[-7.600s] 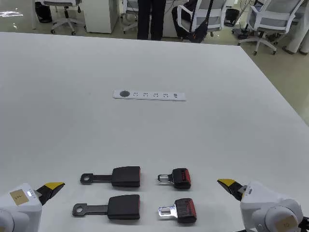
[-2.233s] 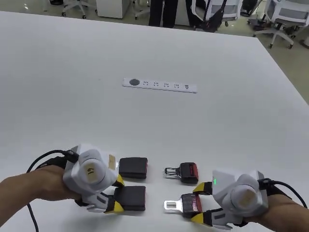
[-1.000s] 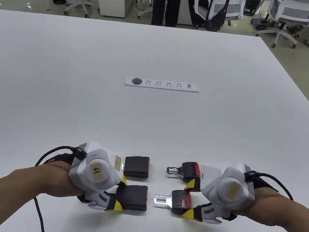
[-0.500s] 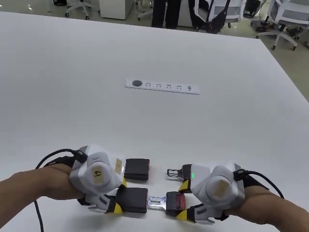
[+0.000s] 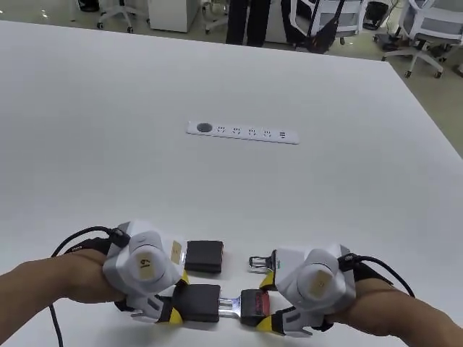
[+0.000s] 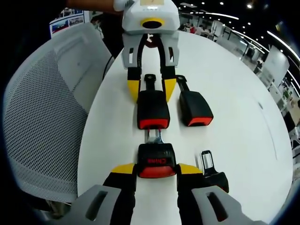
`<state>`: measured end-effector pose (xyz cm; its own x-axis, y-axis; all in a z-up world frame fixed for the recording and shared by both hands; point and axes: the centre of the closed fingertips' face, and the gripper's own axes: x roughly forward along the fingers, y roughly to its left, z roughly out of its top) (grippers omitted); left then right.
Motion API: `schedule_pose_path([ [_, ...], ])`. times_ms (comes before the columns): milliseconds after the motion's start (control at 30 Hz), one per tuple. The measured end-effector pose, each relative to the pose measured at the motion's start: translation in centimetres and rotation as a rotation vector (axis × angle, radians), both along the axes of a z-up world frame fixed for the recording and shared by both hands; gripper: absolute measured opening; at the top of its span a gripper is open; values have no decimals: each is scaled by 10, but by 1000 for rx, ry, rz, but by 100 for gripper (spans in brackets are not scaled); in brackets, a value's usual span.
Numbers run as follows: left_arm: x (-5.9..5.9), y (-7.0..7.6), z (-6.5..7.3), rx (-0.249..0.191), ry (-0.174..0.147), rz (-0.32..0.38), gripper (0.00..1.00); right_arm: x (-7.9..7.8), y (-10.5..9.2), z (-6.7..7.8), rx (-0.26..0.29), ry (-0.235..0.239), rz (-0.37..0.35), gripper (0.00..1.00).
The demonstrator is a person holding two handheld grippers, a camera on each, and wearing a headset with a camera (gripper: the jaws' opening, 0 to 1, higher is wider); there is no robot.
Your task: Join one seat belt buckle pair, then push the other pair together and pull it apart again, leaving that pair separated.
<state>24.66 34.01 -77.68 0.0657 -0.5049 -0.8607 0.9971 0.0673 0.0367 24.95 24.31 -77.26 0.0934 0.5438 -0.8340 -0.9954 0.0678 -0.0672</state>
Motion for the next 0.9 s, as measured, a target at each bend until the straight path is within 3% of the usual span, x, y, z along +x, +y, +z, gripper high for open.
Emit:
schedule_pose_path([
  [200,1,0,-1,-6,3,9,32,-3,4,-2,10,22,-30,30],
  [900,0,-1,-2,3,1,-4,31,-1,8,-3,-1,26,-2,27],
])
